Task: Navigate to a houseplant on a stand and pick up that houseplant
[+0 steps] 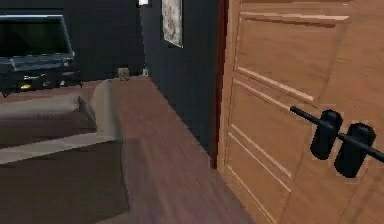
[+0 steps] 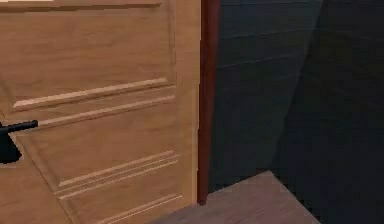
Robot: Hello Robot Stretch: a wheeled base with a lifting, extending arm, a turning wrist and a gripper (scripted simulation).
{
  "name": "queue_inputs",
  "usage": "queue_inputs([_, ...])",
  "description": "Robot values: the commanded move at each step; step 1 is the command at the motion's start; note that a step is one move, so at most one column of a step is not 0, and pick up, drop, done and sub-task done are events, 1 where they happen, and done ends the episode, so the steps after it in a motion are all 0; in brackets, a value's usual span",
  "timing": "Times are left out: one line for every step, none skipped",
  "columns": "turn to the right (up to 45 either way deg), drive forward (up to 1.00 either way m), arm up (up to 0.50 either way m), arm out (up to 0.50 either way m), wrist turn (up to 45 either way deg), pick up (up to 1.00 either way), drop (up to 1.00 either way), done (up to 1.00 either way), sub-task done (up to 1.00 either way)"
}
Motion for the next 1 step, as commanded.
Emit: queue_inputs([0.0,0.95,0.0,0.0,0.0,0.0,0.0,0.0,0.0])
